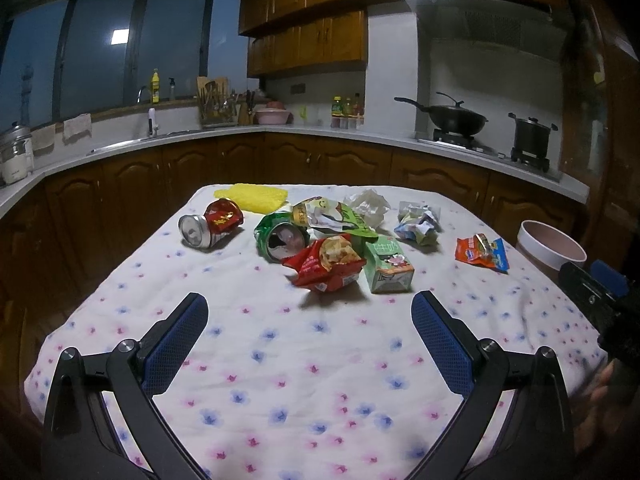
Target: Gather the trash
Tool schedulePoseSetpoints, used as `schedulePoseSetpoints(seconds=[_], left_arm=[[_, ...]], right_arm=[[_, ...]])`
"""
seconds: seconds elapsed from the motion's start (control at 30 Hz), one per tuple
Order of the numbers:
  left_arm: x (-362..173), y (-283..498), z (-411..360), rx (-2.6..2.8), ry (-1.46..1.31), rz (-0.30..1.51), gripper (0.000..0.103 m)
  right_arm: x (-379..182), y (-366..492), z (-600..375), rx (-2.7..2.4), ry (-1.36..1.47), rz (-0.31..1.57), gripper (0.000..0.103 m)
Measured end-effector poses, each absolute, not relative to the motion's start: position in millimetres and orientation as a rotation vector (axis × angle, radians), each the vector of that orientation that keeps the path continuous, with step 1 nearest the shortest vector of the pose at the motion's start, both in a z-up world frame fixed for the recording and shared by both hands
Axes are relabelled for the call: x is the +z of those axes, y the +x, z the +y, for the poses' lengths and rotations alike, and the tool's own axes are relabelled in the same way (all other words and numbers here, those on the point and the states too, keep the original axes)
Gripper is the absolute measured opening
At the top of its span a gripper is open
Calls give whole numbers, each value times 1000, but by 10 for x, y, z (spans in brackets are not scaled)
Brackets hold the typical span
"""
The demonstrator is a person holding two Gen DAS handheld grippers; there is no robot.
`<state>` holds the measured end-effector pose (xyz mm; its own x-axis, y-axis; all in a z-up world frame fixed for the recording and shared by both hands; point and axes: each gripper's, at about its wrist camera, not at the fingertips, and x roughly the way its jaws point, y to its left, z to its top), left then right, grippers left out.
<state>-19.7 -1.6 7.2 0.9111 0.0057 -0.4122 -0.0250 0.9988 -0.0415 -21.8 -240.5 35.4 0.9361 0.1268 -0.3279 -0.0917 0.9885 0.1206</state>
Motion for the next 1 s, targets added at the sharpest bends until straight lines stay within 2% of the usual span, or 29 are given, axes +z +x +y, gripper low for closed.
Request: schedulePoseSetpoints(seconds=[1.0], left_arm=[[69,-165,-48,21,-38,421,103]], right_arm=[[382,-226,-2352,116,95,335,103]])
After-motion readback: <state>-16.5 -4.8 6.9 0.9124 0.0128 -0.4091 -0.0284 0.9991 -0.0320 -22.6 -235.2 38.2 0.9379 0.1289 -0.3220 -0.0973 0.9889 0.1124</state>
